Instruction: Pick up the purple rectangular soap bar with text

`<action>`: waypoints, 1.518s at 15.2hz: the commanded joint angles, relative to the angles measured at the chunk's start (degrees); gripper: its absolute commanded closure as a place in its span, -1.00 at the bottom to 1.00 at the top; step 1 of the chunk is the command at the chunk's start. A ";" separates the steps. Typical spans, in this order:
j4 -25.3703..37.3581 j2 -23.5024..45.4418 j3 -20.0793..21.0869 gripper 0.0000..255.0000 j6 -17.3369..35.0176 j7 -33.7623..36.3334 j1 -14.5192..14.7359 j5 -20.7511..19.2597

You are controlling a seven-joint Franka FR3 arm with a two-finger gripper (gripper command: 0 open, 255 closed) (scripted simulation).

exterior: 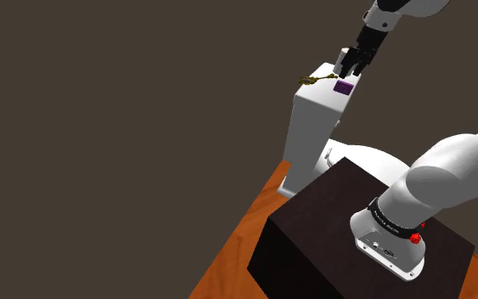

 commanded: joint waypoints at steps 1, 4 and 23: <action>1.17 3.39 -2.11 -1.00 1.96 -2.74 -0.20 0.10; 4.16 8.87 -5.22 -1.00 3.92 -7.14 -0.51 1.07; 25.16 41.62 -12.12 -1.00 9.29 -30.41 -8.60 17.26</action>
